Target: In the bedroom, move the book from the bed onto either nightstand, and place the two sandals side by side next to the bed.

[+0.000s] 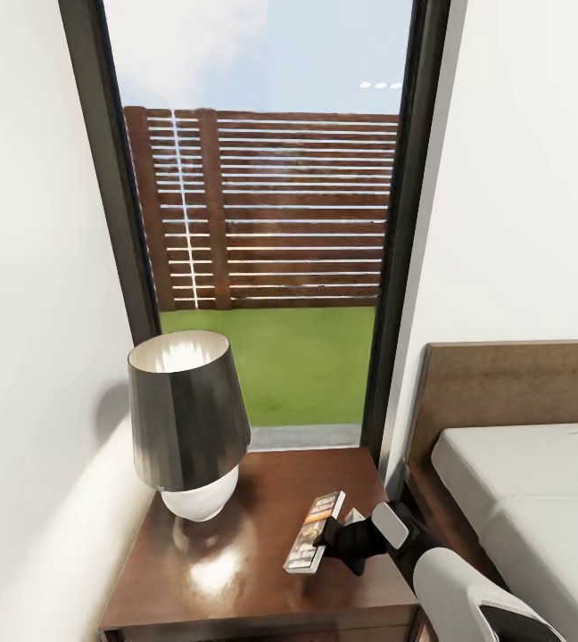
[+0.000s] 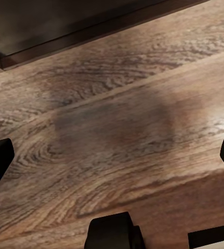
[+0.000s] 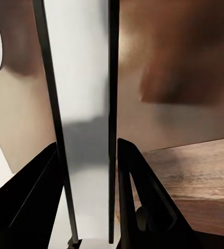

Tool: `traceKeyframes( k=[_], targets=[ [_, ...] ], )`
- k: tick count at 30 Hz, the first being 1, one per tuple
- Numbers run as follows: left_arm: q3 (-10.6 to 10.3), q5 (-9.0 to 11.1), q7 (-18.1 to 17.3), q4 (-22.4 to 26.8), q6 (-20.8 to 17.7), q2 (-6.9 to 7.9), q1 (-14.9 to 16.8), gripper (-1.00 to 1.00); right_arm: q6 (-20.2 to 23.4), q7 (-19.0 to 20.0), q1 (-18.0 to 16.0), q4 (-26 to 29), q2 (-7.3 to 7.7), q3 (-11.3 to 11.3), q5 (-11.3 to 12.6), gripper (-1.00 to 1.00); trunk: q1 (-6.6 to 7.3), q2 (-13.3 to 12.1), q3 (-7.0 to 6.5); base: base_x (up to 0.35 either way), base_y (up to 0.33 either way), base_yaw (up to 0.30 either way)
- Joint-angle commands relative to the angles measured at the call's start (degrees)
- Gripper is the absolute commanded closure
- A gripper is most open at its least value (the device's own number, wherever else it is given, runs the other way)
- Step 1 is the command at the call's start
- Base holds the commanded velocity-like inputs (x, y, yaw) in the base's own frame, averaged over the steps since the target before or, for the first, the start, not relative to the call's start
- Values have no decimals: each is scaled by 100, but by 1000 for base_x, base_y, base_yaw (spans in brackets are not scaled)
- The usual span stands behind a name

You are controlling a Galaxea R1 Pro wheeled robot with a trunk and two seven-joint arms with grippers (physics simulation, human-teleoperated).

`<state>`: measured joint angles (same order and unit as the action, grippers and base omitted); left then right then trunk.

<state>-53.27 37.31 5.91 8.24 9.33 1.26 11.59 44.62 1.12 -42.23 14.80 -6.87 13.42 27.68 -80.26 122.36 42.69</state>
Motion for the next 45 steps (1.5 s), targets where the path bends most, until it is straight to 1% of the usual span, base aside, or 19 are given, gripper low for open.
traceKeyframes(
  k=[1, 7, 11, 31, 37, 45],
  targets=[
    [-50, 31, 33, 11, 8, 4, 2, -100, 27, 11, -2, 9, -2, 36, -34, 100, 1, 3, 6, 0, 0, 0],
    [-50, 31, 33, 11, 8, 5, 2, -100, 29, 11, -4, 12, -4, 37, -34, 100, 1, 3, 6, 0, 0, 0],
    [-51, 31, 33, 11, 8, 1, 2, -100, 29, 11, -26, 6, -4, 38, -33, 100, -87, 163, 78, 0, 0, 0],
    [-50, 31, 33, 11, 8, 5, 2, -100, 29, 3, -73, -10, -3, 43, -34, 100, -87, 163, 78, 0, 0, 0],
    [-51, 31, 33, 11, 8, 0, 2, -100, 29, 3, -74, -6, 0, 46, -34, 100, -219, 404, 186, 0, 0, 0],
    [-49, 31, 33, 11, 8, -1, 2, -100, 29, 1, -82, -4, 1, 52, -34, 100, -219, 404, 186, 0, 0, 0]
  ],
)
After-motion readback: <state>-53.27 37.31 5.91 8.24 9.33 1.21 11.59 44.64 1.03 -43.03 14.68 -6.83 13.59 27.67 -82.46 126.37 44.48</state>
